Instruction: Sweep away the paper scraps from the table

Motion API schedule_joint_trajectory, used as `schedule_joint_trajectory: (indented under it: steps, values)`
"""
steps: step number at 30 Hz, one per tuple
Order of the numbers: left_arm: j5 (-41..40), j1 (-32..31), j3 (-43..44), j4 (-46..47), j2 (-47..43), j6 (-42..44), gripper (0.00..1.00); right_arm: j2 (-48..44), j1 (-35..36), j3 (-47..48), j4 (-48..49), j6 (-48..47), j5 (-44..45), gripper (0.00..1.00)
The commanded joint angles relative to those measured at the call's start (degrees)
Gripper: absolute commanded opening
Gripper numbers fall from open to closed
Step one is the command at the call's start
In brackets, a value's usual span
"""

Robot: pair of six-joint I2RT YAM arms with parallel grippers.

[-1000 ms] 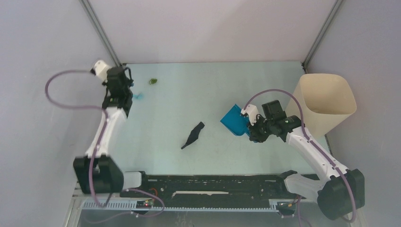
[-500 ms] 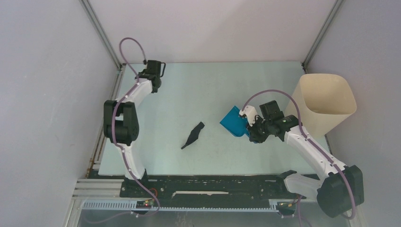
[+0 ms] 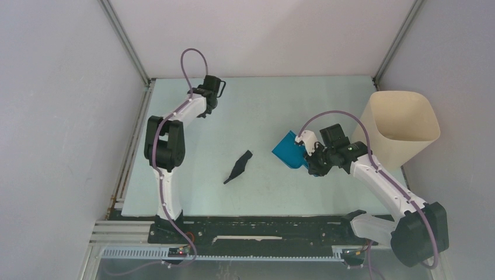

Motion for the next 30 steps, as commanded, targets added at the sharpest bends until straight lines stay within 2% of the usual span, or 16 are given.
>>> schedule_joint_trajectory:
  steps: [1,5,8,11,14,19,22,27,30]
  values:
    - [13.6,-5.5,-0.3,-7.9,-8.3,-5.4,0.00,-0.8,0.5,-0.2,1.7,-0.8,0.3,0.10]
    - [27.8,-8.6,1.9,-13.5,-14.5,-7.6,0.00,-1.2,0.4,-0.3,1.7,-0.8,0.1,0.10]
    - [29.7,-8.6,2.8,-11.5,-20.3,-9.6,0.00,-1.1,0.6,-0.3,1.8,-0.8,0.2,0.10]
    - [25.6,-8.0,4.4,-9.7,-22.5,-9.5,0.00,-1.0,0.5,-0.3,1.8,-0.8,0.2,0.10]
    - [18.9,-6.0,7.7,-8.9,-20.5,-8.8,0.00,-0.9,0.5,-0.3,1.7,-0.8,0.2,0.10]
    - [-1.4,-3.2,17.5,-8.3,-10.2,-3.3,0.00,-0.7,0.4,-0.3,1.8,-0.8,0.4,0.10]
    - [-9.5,-2.2,23.3,-6.0,-2.5,3.1,0.00,-0.5,0.3,-0.5,1.8,-0.8,0.5,0.10]
    - [-14.0,-0.5,26.8,9.1,7.0,15.8,0.00,0.6,0.7,-0.4,1.9,-1.1,1.0,0.10]
    - [-14.0,1.2,33.6,9.9,13.7,18.7,0.00,1.2,0.7,-0.4,1.9,-1.1,1.3,0.10]
